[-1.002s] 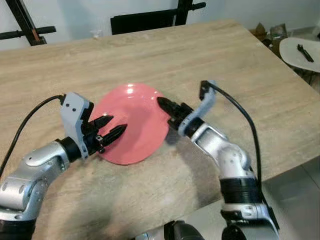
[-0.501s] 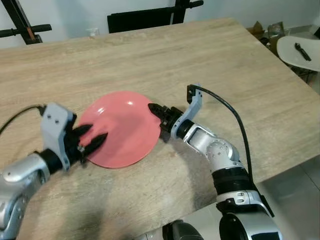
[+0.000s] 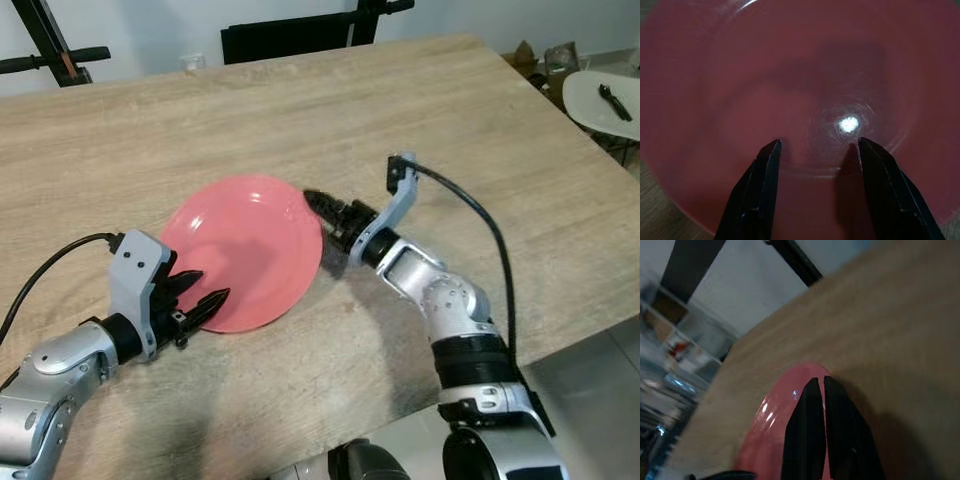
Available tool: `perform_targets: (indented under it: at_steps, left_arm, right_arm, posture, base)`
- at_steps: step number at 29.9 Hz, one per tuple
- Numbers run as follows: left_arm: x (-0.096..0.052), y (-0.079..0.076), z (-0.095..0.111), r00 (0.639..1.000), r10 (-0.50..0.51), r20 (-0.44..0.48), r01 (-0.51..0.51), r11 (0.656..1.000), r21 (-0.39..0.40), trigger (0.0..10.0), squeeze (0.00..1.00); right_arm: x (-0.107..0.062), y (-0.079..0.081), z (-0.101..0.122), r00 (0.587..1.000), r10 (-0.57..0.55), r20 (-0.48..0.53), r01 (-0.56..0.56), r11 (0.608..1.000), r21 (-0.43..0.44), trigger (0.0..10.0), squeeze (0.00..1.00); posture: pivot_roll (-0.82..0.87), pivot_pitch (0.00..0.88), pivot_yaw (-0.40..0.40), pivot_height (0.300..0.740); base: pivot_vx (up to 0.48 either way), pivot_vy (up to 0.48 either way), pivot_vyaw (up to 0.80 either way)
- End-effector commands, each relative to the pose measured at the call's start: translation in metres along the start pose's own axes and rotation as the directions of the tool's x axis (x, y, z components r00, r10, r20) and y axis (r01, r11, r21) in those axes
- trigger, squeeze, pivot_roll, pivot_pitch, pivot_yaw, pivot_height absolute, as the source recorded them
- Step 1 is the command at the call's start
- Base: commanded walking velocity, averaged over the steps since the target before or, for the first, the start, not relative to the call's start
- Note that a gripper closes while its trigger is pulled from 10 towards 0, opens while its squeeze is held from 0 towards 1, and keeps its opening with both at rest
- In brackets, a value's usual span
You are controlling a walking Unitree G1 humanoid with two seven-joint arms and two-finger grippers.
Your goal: Setting the table
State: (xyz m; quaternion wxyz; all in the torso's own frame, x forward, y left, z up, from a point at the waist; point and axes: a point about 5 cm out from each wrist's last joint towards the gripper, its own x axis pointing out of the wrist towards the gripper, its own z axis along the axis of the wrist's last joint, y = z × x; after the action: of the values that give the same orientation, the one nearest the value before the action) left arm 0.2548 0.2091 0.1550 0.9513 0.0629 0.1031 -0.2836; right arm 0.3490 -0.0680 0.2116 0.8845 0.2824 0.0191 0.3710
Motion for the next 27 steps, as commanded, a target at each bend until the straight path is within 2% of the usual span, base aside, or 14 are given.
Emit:
perform_targets:
  at_steps: [1,2,3,6,8,9,11,12,14,18,21,25,26,27]
  left_arm:
    - [-0.002,-0.002,-0.020,0.996,-0.001,-0.088,-0.003,0.999,-0.043,10.0,0.00]
    - [-0.002,-0.003,-0.020,0.996,-0.001,-0.088,-0.003,0.999,-0.043,10.0,0.00]
    - [-0.001,-0.004,-0.020,0.997,-0.003,-0.083,0.000,0.999,-0.044,10.0,0.00]
    - [0.000,-0.005,-0.019,0.997,-0.001,-0.072,-0.002,0.999,-0.046,10.0,0.00]
    - [0.000,-0.005,-0.019,0.997,-0.001,-0.072,-0.002,0.999,-0.046,10.0,0.00]
    - [-0.001,-0.005,-0.020,0.998,0.000,-0.069,-0.004,0.999,-0.046,10.0,0.00]
    - [-0.001,-0.005,-0.020,0.998,0.001,-0.068,-0.004,0.999,-0.046,10.0,0.00]
    - [-0.001,-0.005,-0.020,0.998,0.006,-0.063,-0.009,0.999,-0.052,10.0,0.00]
    - [-0.002,-0.006,-0.021,0.998,0.007,-0.063,-0.011,0.999,-0.053,10.0,0.00]
    - [-0.003,-0.011,-0.026,0.998,0.009,-0.065,-0.014,0.998,-0.063,10.0,0.00]
    - [-0.003,-0.013,-0.026,0.998,0.005,-0.061,-0.009,0.998,-0.068,10.0,0.00]
    - [-0.001,-0.013,-0.025,0.998,0.004,-0.055,-0.008,0.998,-0.068,10.0,0.00]
    - [0.000,-0.013,-0.024,0.999,0.005,-0.050,-0.009,0.998,-0.067,10.0,0.00]
    - [0.000,-0.013,-0.024,0.999,0.005,-0.050,-0.009,0.998,-0.067,10.0,0.00]
  right_arm:
    - [-0.002,0.001,-0.003,1.000,0.008,-0.011,-0.008,1.000,-0.025,10.0,0.00]
    - [-0.002,0.002,-0.003,1.000,0.007,-0.021,-0.008,0.999,-0.036,10.0,0.00]
    - [-0.003,0.003,-0.008,0.996,0.003,-0.093,-0.011,0.996,-0.090,10.0,1.00]
    - [-0.007,0.006,-0.016,0.987,0.033,-0.160,-0.047,0.996,-0.079,10.0,1.00]
    - [-0.007,0.006,-0.016,0.987,0.033,-0.160,-0.047,0.996,-0.079,10.0,1.00]
    - [-0.011,0.000,-0.022,0.976,0.001,-0.217,-0.014,0.998,-0.056,10.0,1.00]
    - [-0.014,-0.004,-0.024,0.973,-0.012,-0.229,-0.002,0.998,-0.059,10.0,1.00]
    - [-0.019,-0.014,-0.024,0.968,-0.068,-0.241,0.044,0.994,-0.104,10.0,0.00]
    - [-0.022,-0.019,-0.020,0.969,-0.088,-0.231,0.065,0.992,-0.104,10.0,0.00]
    - [-0.030,-0.027,0.016,0.993,-0.090,-0.083,0.077,0.986,-0.145,10.0,0.00]
    - [-0.033,-0.030,0.032,0.994,-0.103,-0.044,0.095,0.983,-0.157,10.0,0.00]
    - [-0.036,-0.034,0.027,0.989,-0.105,-0.102,0.092,0.988,-0.122,10.0,0.00]
    - [-0.037,-0.034,0.015,0.987,-0.076,-0.140,0.070,0.996,-0.046,10.0,0.00]
    - [-0.037,-0.034,0.015,0.987,-0.076,-0.140,0.070,0.996,-0.046,10.0,0.00]
  posture:
    - [-0.06,0.186,0.032,0.740]
    - [-0.06,0.186,0.032,0.740]
    - [-0.06,0.187,0.030,0.740]
    - [-0.06,0.189,0.027,0.740]
    - [-0.06,0.189,0.027,0.740]
    - [-0.06,0.190,0.022,0.740]
    - [-0.06,0.190,0.022,0.740]
    - [-0.06,0.193,0.016,0.740]
    - [-0.07,0.194,0.009,0.740]
    - [-0.07,0.196,0.001,0.740]
    - [-0.07,0.196,0.001,0.740]
    - [-0.07,0.194,-0.003,0.740]
    - [-0.07,0.193,-0.005,0.740]
    - [-0.07,0.193,-0.005,0.740]
  base:
    - [0.000,0.000,0.00]
    - [0.000,0.000,0.00]
    - [0.000,0.000,0.00]
    - [0.000,0.000,0.00]
    - [0.000,0.000,0.00]
    - [0.000,0.000,0.00]
    - [0.000,0.000,0.00]
    - [0.000,0.000,0.00]
    - [0.000,0.000,0.00]
    - [0.000,0.000,0.00]
    - [0.000,0.000,0.00]
    - [0.000,0.000,0.00]
    - [0.000,0.000,0.00]
    - [0.000,0.000,0.00]
